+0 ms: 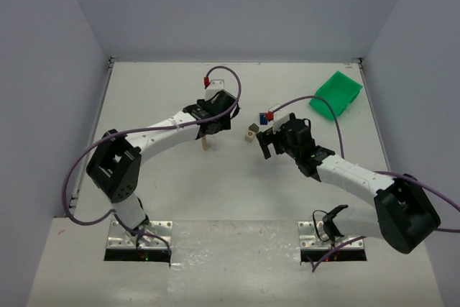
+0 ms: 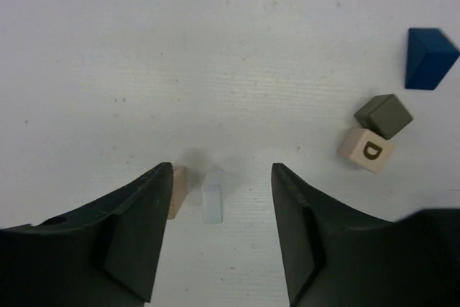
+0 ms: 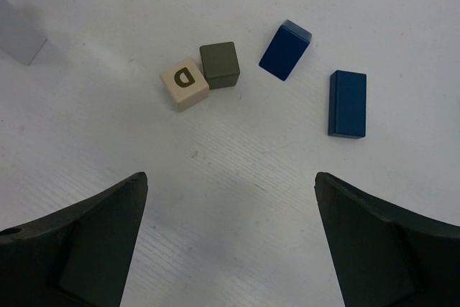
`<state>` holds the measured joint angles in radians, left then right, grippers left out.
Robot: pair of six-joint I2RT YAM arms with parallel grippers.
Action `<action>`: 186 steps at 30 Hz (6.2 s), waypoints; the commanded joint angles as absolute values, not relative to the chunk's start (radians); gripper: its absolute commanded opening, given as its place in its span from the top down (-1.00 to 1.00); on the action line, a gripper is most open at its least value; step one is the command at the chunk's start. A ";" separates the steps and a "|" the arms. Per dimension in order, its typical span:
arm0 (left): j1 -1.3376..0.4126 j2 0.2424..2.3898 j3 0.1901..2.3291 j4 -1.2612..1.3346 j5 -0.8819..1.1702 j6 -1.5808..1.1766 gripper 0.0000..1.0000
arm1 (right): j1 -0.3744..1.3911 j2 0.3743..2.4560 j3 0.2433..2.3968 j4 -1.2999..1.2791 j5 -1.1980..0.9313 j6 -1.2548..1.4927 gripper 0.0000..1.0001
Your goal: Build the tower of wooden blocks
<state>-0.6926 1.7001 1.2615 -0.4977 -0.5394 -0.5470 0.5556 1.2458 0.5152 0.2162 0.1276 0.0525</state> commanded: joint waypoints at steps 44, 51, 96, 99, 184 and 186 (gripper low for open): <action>-0.222 1.163 0.805 -0.100 -0.459 -0.702 -1.00 | 0.170 1.939 1.134 -0.109 -0.106 -0.037 -0.81; -0.222 1.161 0.801 -0.093 -0.446 -0.699 -1.00 | 0.170 1.987 1.149 -0.105 -0.104 -0.063 0.02; -0.222 0.926 0.735 -0.258 -0.632 -0.842 -1.00 | 0.828 2.077 1.767 -0.655 -0.233 -0.609 0.46; -0.222 0.929 0.735 -0.255 -0.632 -0.842 -1.00 | 0.828 2.096 1.778 -0.654 -0.216 -0.602 0.46; -0.222 0.951 0.726 -0.207 -0.591 -0.802 -1.00 | 0.827 2.085 1.707 -0.555 -0.177 -0.644 -0.75; -0.222 0.952 0.726 -0.206 -0.591 -0.801 -1.00 | 0.827 2.087 1.710 -0.561 -0.162 -0.652 -0.76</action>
<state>-0.2276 0.9607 0.7269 -0.2536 -0.5914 -0.8156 0.8272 2.1445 1.7096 -0.5774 -0.1822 -0.6097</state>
